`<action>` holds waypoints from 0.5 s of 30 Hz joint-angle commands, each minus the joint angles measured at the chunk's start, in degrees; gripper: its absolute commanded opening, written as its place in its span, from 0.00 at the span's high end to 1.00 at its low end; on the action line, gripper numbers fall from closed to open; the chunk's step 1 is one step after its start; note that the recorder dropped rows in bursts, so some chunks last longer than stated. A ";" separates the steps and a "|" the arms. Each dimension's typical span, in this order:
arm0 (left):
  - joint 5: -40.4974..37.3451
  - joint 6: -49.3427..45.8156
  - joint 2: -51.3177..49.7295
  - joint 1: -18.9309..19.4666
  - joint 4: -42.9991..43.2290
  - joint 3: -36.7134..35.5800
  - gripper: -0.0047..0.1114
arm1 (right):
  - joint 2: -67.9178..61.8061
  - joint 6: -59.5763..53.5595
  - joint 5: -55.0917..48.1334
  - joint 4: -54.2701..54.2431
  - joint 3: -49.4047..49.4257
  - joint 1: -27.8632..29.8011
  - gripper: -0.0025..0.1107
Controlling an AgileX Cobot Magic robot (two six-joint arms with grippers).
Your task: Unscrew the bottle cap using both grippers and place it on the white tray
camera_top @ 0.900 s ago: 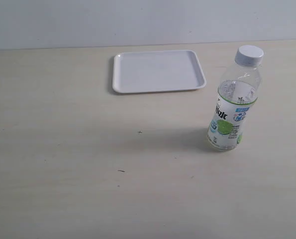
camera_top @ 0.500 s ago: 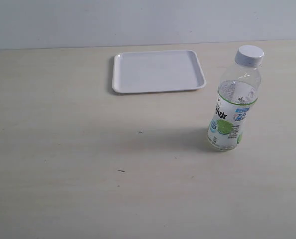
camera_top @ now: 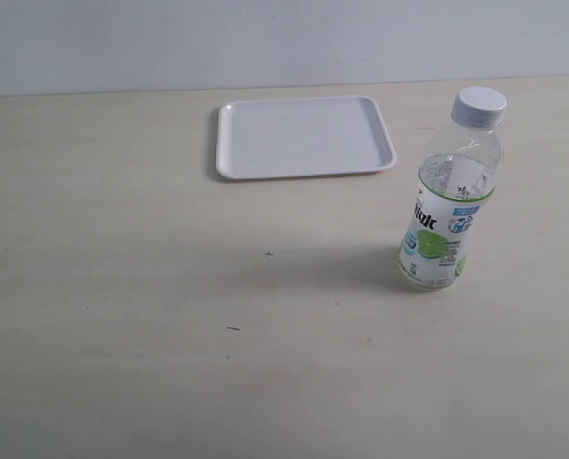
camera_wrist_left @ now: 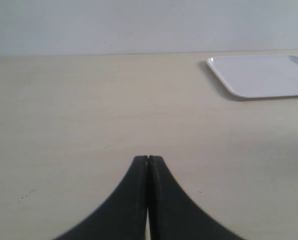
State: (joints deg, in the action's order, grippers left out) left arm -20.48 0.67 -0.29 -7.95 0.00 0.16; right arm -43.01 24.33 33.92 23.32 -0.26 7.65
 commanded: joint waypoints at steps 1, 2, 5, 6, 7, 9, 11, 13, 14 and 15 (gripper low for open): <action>0.37 -0.07 0.29 0.20 -0.63 -0.16 0.96 | -14.74 0.38 6.97 8.21 -0.20 0.31 0.98; 0.37 -0.07 0.29 0.20 -0.63 -0.16 0.96 | -17.70 -0.29 7.38 8.26 -0.20 0.31 0.98; 0.37 -0.07 0.29 0.20 -0.63 -0.16 0.96 | -22.94 1.58 12.61 14.12 -0.20 0.31 0.85; 0.37 -0.07 0.29 0.20 -0.63 -0.16 0.96 | -23.70 1.94 14.46 15.64 -0.20 0.31 0.79; 0.37 -0.07 0.29 0.20 -0.63 -0.16 0.96 | -24.35 1.95 15.36 16.63 -0.20 0.31 0.72; 0.37 -0.07 0.29 0.20 -0.63 -0.16 0.96 | -25.59 1.95 15.36 17.20 -0.20 0.31 0.49; 0.37 -0.07 0.29 0.20 -0.63 -0.16 0.96 | -26.61 1.95 15.25 16.02 -0.20 0.31 0.24; 0.37 -0.07 0.29 0.20 -0.63 -0.16 0.96 | -27.33 1.84 15.25 13.16 -0.20 0.31 0.11; 0.37 -0.07 0.29 0.20 -0.63 -0.16 0.96 | -27.75 1.82 15.25 11.58 -0.20 0.31 0.07; 0.37 -0.07 0.29 0.20 -0.63 -0.16 0.96 | -28.07 1.71 15.25 11.00 -0.20 0.31 0.06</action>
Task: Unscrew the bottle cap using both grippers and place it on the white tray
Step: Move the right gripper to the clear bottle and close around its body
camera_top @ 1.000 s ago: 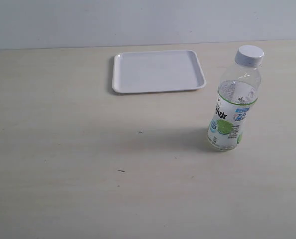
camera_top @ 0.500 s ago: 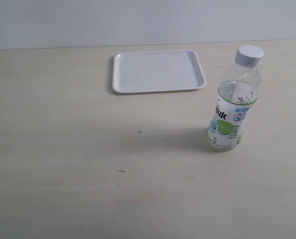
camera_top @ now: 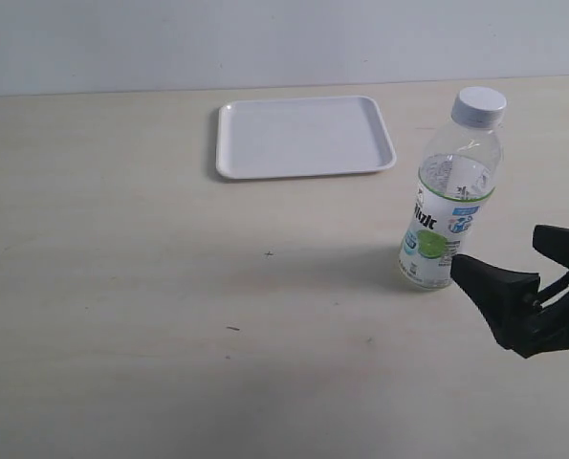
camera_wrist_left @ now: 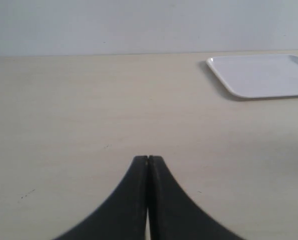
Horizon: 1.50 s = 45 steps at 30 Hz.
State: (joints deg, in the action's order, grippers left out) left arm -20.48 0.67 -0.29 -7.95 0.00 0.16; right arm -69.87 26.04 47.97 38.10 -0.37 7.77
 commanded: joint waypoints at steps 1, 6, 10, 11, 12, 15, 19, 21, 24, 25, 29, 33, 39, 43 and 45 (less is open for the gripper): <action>0.37 -0.07 0.29 0.20 -0.63 -0.16 0.96 | -1.53 -0.20 1.20 -3.78 -0.10 0.18 0.06; 0.37 -0.07 0.29 0.20 -0.63 -0.16 0.96 | -3.29 -0.40 2.27 -3.17 -0.24 0.18 0.06; 0.37 -0.07 0.29 0.20 -0.63 -0.16 0.96 | -6.73 -0.29 2.89 -0.60 -4.20 0.18 0.06; 0.37 -0.07 0.29 0.20 -0.63 -0.16 0.96 | -7.96 0.21 2.78 0.23 -5.70 0.18 0.06; 0.37 -0.07 0.29 0.20 -0.63 -0.16 0.96 | -9.03 1.04 2.78 1.09 -6.86 0.18 0.06; 0.37 -0.07 0.29 0.20 -0.63 -0.16 0.96 | -12.99 4.72 2.78 7.17 -10.77 0.18 0.06; 0.37 -0.07 0.29 0.20 -0.63 -0.16 0.96 | -18.22 6.16 3.29 10.29 -13.04 0.18 0.06; 0.37 -0.07 0.29 0.20 -0.63 -0.16 0.96 | -20.83 5.26 4.64 10.30 -13.58 0.18 0.06; 0.37 -0.07 0.29 0.20 -0.63 -0.16 0.96 | -24.49 2.29 7.48 10.30 -14.51 0.18 0.06; 0.37 -0.07 0.29 0.20 -0.63 -0.16 0.96 | -25.54 1.40 8.22 10.30 -14.82 0.18 0.06; 0.37 -0.07 0.29 0.20 -0.63 -0.16 0.96 | -30.07 -2.34 10.21 8.10 -16.78 0.18 0.06; 0.37 -0.07 0.29 0.20 -0.63 -0.16 0.96 | -33.65 -2.96 11.06 7.71 -19.27 0.18 0.06; 0.37 -0.07 0.29 0.20 -0.63 -0.16 0.96 | -37.41 -5.03 12.50 7.33 -22.63 0.18 0.06; 0.37 -0.07 0.29 0.20 -0.63 -0.16 0.96 | -39.55 -7.08 15.37 7.74 -23.56 0.18 0.06; 0.37 -0.07 0.29 0.20 -0.63 -0.16 0.96 | -40.31 -8.88 16.89 7.46 -23.56 0.18 0.06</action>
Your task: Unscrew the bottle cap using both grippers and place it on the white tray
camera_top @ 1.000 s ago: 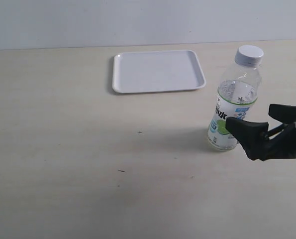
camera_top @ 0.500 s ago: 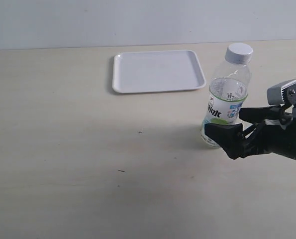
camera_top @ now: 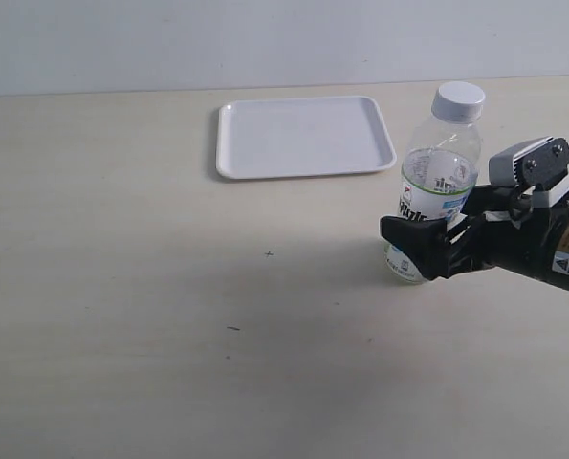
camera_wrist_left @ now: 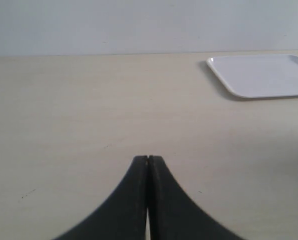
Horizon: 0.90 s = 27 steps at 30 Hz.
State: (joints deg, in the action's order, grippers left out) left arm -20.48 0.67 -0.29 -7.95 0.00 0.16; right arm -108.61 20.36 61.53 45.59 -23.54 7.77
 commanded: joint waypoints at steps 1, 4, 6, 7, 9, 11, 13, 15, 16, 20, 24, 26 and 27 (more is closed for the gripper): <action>0.37 -0.07 0.29 0.20 -0.63 -0.16 0.96 | -1.83 -4.05 3.55 -0.51 -0.39 0.18 0.06; 0.37 -0.07 0.29 0.20 -0.63 -0.16 0.96 | -2.17 -5.75 4.16 -2.20 -0.39 0.18 0.07; 0.37 -0.07 0.29 0.20 -0.63 -0.16 0.96 | -2.17 -5.75 4.66 -2.47 -0.39 0.18 0.09; 0.37 -0.07 0.29 0.20 -0.63 -0.16 0.96 | -2.17 -6.00 4.79 -2.47 -0.39 0.18 0.10; 0.37 -0.07 0.29 0.20 -0.63 -0.16 0.96 | -2.17 -6.14 4.79 -2.47 -0.39 0.18 0.15; 0.37 -0.07 0.29 0.20 -0.63 -0.16 0.96 | -2.17 -6.14 4.79 -2.47 -0.39 0.18 0.20; 0.37 -0.07 0.29 0.20 -0.63 -0.16 0.96 | -2.17 -6.14 4.68 -2.47 -0.39 0.18 0.24; 0.37 -0.07 0.29 0.20 -0.63 -0.16 0.96 | -2.17 -6.14 4.79 -2.47 -0.39 0.18 0.26; 0.37 -0.07 0.29 0.20 -0.63 -0.16 0.96 | -2.17 -6.14 4.79 -2.58 -0.39 0.18 0.26; 0.37 -0.07 0.29 0.20 -0.63 -0.16 0.96 | -2.17 -6.14 5.39 -4.18 -0.39 0.18 0.26; 0.37 -0.07 0.29 0.20 -0.63 -0.16 0.96 | -2.17 -6.14 5.39 -4.72 -0.39 0.18 0.26; 0.37 -0.07 0.29 0.20 -0.63 -0.16 0.96 | -2.17 -6.14 5.83 -4.72 -0.39 0.18 0.26; 0.37 -0.07 0.29 0.20 -0.63 -0.16 0.96 | -2.17 -5.66 5.94 -4.55 -0.39 0.18 0.26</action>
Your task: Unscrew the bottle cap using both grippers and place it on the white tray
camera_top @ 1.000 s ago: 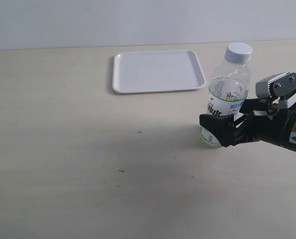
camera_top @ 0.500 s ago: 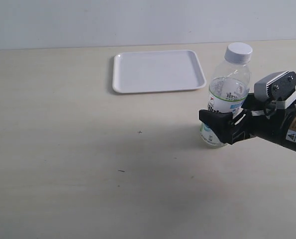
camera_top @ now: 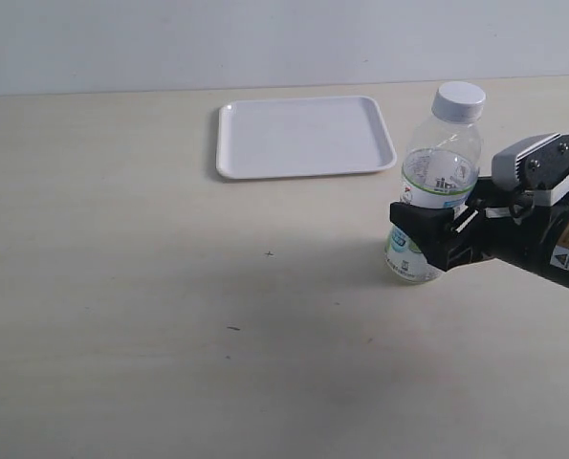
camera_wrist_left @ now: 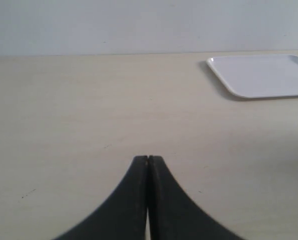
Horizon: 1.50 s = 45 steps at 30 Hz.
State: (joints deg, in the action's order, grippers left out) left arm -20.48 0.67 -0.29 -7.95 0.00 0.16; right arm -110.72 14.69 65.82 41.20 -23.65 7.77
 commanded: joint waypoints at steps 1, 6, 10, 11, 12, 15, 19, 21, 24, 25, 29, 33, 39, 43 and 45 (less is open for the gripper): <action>0.37 -0.07 0.29 0.20 -0.63 -0.16 0.96 | -0.06 0.00 1.64 -0.16 -0.28 0.18 0.26; 0.37 -0.07 0.29 0.20 -0.63 -0.16 0.96 | -0.06 0.00 1.65 -0.27 -0.28 0.18 0.43; 0.37 -0.07 0.29 0.20 -0.63 -0.16 0.96 | -0.06 0.00 1.65 -0.16 -0.28 0.18 0.70; 0.37 -0.07 0.29 0.20 -0.63 -0.16 0.96 | -0.06 0.00 1.65 -0.16 -0.28 0.18 0.80; 0.37 -0.07 0.29 0.20 -0.63 -0.16 0.96 | -0.06 0.00 1.65 0.34 -0.28 0.18 0.88; 0.37 -0.07 0.29 0.20 -0.63 -0.16 0.96 | -0.06 0.00 1.65 3.15 -0.28 0.18 0.98; 0.37 -1.44 0.29 0.20 -0.63 -0.16 0.96 | -0.06 -0.10 1.65 3.96 -0.28 0.18 0.98; 0.78 -3.70 0.29 0.20 0.00 -0.16 0.96 | 0.05 -0.10 1.77 4.71 -0.28 0.18 0.98; 13.54 -5.88 0.29 0.20 0.82 -0.16 0.96 | 0.05 -5.43 1.93 5.27 -0.28 0.18 0.98; 16.84 -5.05 0.29 0.20 0.70 -0.16 0.96 | 0.05 -6.79 1.93 5.27 -0.28 0.18 0.98; 33.56 5.60 0.29 0.20 0.70 -0.16 0.96 | 0.05 -13.57 3.27 5.82 -0.28 0.18 0.98; 50.93 25.04 0.29 0.20 0.82 -0.16 0.96 | 0.05 -13.57 3.37 5.94 -0.28 0.18 0.98; 63.75 29.55 -11.55 0.20 10.84 16.60 0.96 | 0.05 -13.57 2.90 5.69 -0.28 0.18 0.98; 50.42 32.24 -37.25 -0.03 22.14 37.25 0.96 | 0.05 -13.25 2.90 5.70 -0.28 0.18 0.98; 31.48 40.62 -51.28 -1.10 33.73 47.38 0.96 | 0.05 -13.02 2.90 5.70 -0.28 0.18 0.98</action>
State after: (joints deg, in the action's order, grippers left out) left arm 28.32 34.71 -41.15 -8.06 24.70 40.61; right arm -110.72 1.88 67.29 46.85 -23.65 7.77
